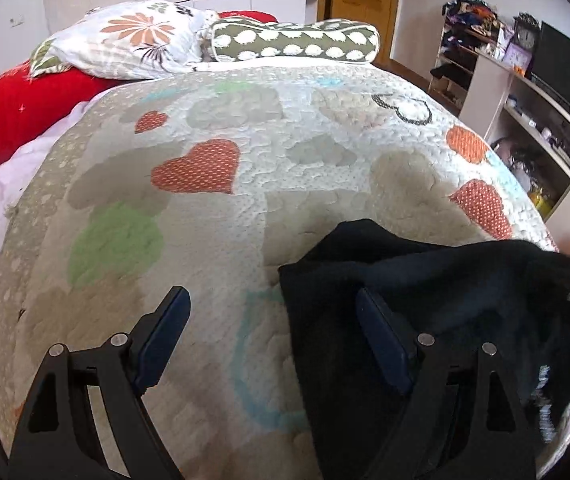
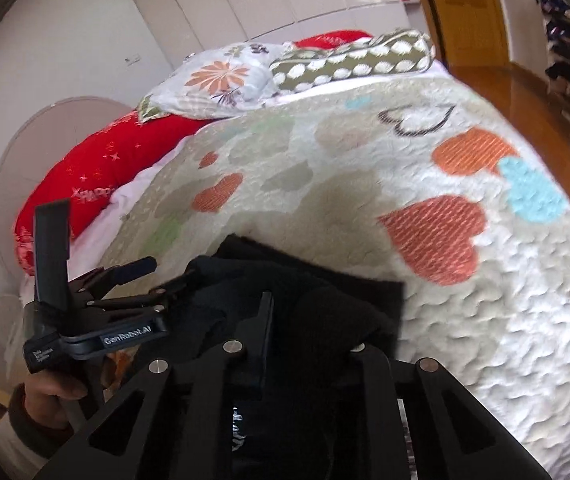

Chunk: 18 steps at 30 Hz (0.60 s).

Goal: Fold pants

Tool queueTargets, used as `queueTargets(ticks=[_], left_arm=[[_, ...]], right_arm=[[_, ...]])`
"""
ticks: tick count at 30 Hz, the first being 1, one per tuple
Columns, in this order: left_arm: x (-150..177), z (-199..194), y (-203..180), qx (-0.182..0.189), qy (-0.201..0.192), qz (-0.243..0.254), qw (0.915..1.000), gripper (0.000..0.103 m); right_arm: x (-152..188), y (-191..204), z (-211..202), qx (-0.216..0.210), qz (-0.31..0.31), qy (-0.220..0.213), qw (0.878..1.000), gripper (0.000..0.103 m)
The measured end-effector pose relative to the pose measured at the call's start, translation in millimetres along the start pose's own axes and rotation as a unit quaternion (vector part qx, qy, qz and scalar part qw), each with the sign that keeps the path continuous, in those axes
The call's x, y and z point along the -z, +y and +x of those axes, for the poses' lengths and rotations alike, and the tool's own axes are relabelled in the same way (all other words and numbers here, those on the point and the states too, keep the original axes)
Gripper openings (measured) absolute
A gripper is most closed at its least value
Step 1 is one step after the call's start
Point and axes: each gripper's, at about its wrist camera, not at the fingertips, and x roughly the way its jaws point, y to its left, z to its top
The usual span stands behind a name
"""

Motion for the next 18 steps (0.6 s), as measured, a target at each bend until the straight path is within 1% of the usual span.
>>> queueTargets(ticks=[3, 5, 6, 8, 9, 10, 13, 16, 18], left_arm=[[1.6, 14.9, -8.2, -0.014, 0.006, 0.008, 0.9999, 0.086], [3.6, 22.4, -5.8, -0.01, 0.011, -0.007, 0.9999, 0.087], [3.5, 22.4, -3.5, -0.008, 0.011, -0.012, 0.9998, 0.089], [4.0, 19.4, 0.1, -0.004, 0.015, -0.015, 0.9998, 0.089], [4.7, 14.5, 2.4, -0.005, 0.018, -0.016, 0.9997, 0.089], [4.6, 10.4, 3.7, -0.006, 0.017, -0.016, 0.9997, 0.089], [7.1, -15.1, 11.3, -0.001, -0.001, -0.024, 0.9997, 0.088], [13.2, -45.7, 12.7, 0.027, -0.023, -0.035, 0.9988, 0.088], [19.1, -59.0, 7.7, 0.041, -0.03, -0.036, 0.9981, 0.089]], right_arm=[[3.8, -8.3, 15.9, 0.009, 0.01, 0.014, 1.0, 0.016], [9.5, -14.5, 27.7, 0.002, 0.019, 0.026, 0.999, 0.017], [10.8, -18.4, 26.1, -0.005, 0.028, 0.019, 0.999, 0.02], [12.7, -26.3, 18.9, -0.018, 0.048, 0.017, 0.999, 0.027], [13.7, -29.6, 12.4, -0.018, 0.056, 0.016, 0.998, 0.038], [15.2, -31.7, 5.1, -0.012, 0.059, 0.013, 0.998, 0.045], [20.0, -31.4, -21.4, -0.007, 0.062, -0.007, 0.998, 0.047], [26.8, -19.3, -44.9, -0.012, 0.043, -0.021, 0.999, 0.047], [31.5, -8.7, -52.8, -0.015, 0.027, -0.02, 0.999, 0.046]])
